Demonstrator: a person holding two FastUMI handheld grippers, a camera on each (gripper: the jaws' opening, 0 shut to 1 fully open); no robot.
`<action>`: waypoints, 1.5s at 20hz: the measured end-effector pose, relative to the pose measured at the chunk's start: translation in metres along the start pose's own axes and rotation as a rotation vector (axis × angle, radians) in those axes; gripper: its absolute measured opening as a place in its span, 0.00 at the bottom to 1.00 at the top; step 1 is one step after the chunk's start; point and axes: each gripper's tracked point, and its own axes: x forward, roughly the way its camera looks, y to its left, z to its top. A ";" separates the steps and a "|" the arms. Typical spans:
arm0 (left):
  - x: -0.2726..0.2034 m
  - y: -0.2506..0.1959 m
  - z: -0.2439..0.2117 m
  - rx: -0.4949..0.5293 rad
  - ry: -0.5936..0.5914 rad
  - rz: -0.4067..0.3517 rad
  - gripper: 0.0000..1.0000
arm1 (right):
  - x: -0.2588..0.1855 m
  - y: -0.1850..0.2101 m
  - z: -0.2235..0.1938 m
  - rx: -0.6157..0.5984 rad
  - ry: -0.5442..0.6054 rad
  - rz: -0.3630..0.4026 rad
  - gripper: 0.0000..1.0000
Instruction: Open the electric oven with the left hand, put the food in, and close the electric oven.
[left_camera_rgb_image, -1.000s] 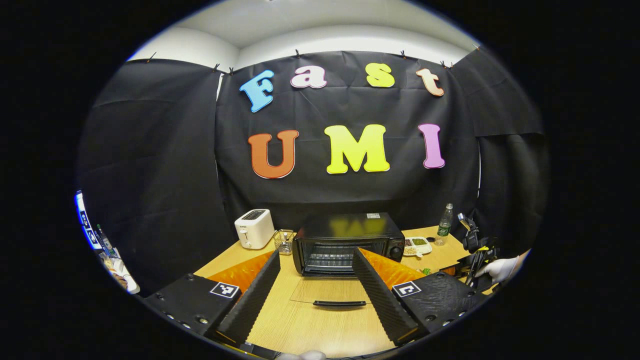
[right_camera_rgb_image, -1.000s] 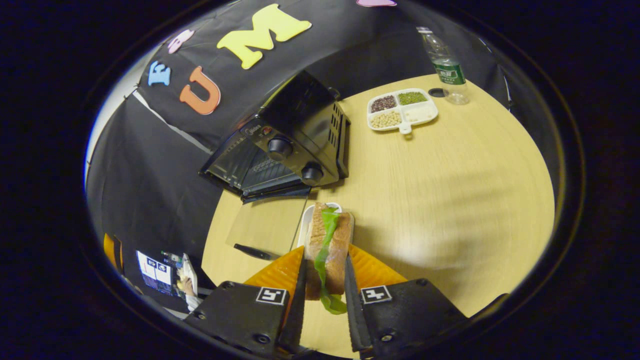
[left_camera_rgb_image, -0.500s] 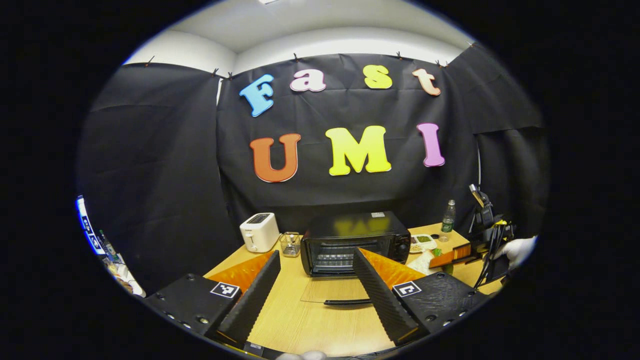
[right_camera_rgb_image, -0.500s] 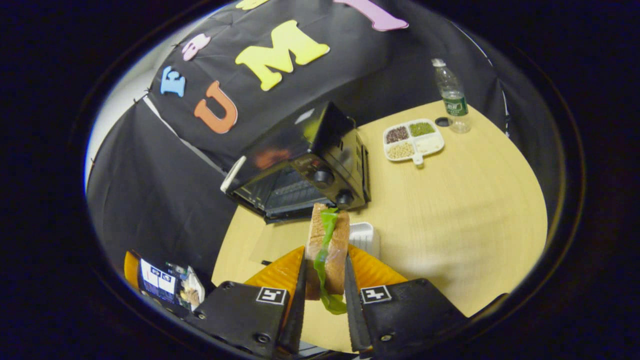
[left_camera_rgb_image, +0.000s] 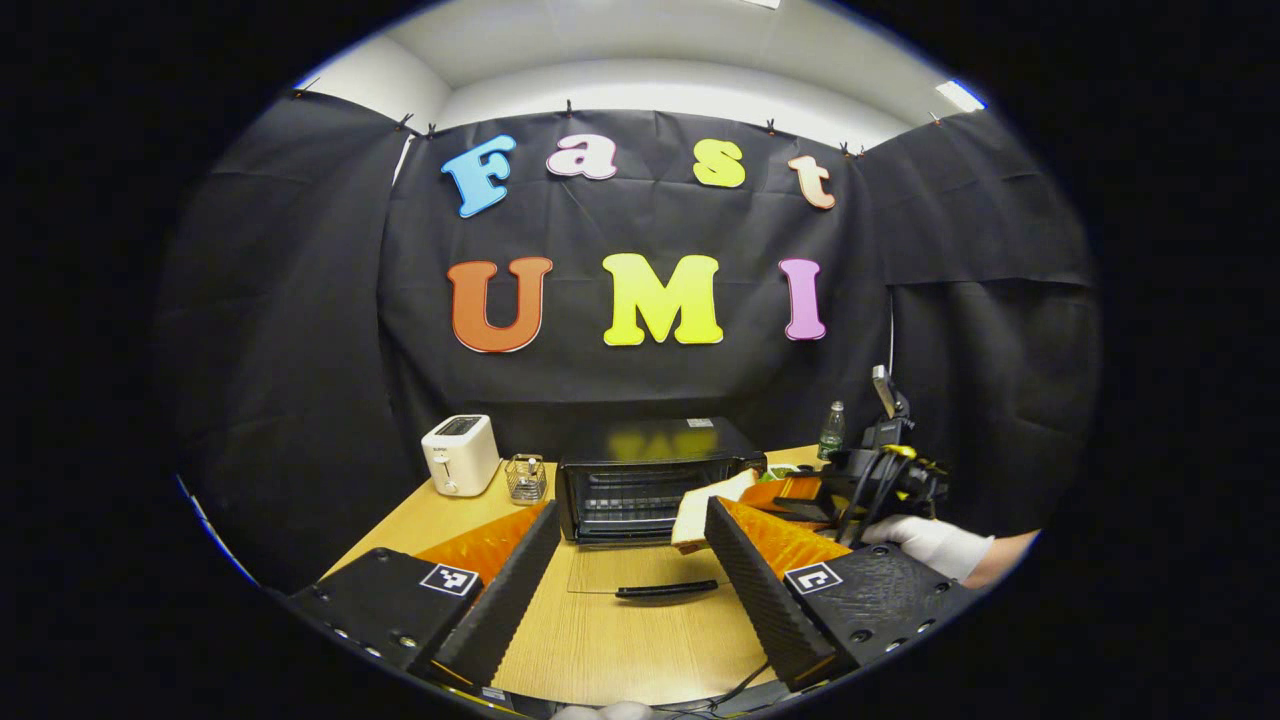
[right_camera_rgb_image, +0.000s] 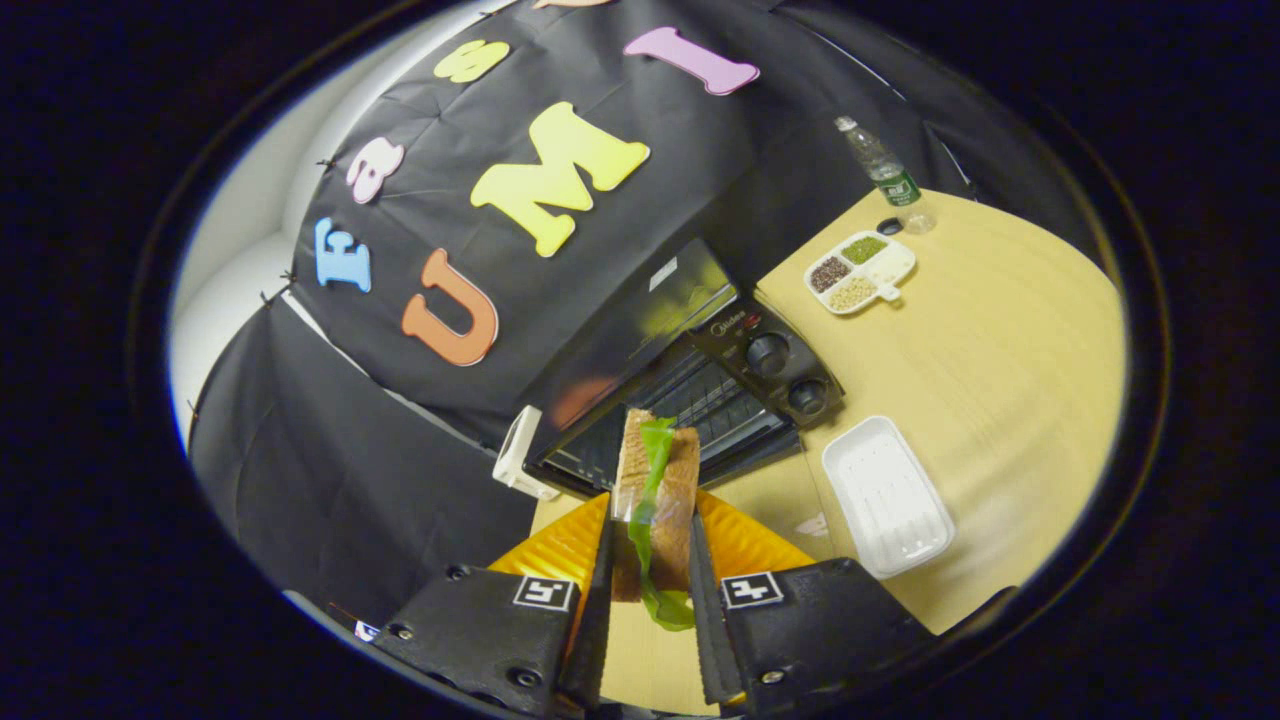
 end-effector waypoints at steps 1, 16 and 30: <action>0.000 0.002 -0.003 -0.003 0.003 -0.004 0.95 | 0.011 0.002 -0.002 0.028 -0.020 -0.003 0.36; 0.021 0.028 -0.035 0.034 0.071 -0.019 0.95 | 0.166 0.001 0.007 0.413 -0.319 -0.011 0.35; 0.027 0.030 -0.047 -0.018 0.117 -0.026 0.95 | 0.200 -0.016 0.003 0.091 -0.275 -0.196 0.53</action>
